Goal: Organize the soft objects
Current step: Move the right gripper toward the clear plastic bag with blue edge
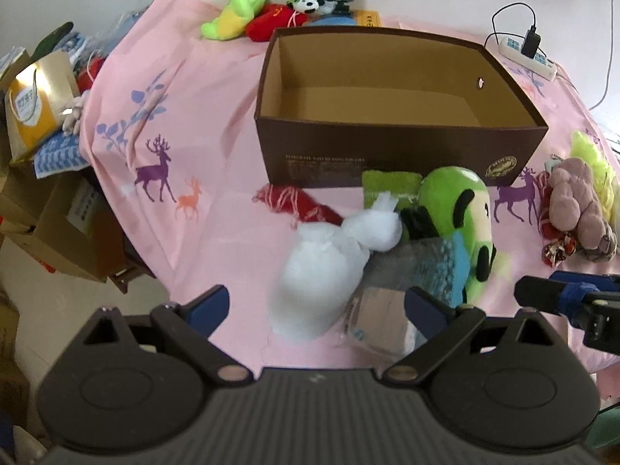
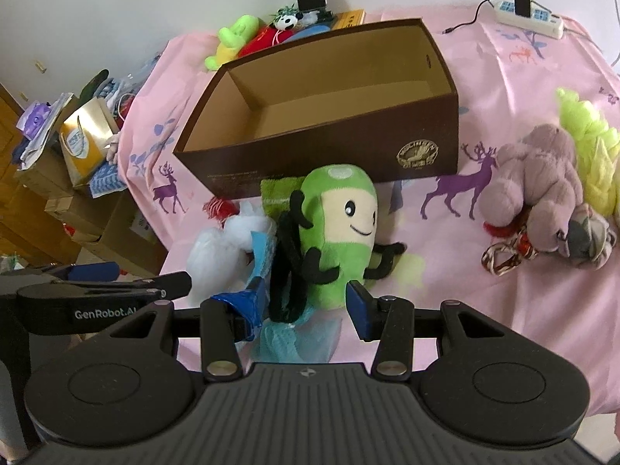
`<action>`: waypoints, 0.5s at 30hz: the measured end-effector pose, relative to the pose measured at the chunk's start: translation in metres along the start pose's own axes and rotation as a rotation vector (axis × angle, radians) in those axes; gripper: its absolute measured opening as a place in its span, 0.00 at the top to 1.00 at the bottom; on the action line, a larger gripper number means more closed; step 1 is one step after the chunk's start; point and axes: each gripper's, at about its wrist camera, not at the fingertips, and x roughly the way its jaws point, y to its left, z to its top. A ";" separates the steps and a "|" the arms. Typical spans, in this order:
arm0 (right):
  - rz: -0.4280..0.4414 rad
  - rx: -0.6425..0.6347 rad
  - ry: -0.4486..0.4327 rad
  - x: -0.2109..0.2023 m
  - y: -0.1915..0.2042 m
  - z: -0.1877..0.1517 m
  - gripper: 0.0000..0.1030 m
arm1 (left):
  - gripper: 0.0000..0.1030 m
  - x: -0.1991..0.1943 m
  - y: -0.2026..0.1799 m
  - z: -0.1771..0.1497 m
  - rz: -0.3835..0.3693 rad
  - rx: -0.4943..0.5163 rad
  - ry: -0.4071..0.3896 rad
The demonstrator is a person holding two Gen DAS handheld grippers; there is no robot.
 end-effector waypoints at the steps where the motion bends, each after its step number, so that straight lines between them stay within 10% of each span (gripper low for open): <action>1: 0.008 -0.001 0.006 0.000 0.000 0.000 0.72 | 0.05 -0.001 -0.001 -0.002 0.002 0.001 -0.001; 15: 0.039 -0.031 0.015 0.004 0.016 -0.003 0.72 | 0.05 -0.006 0.009 -0.012 0.015 -0.013 0.005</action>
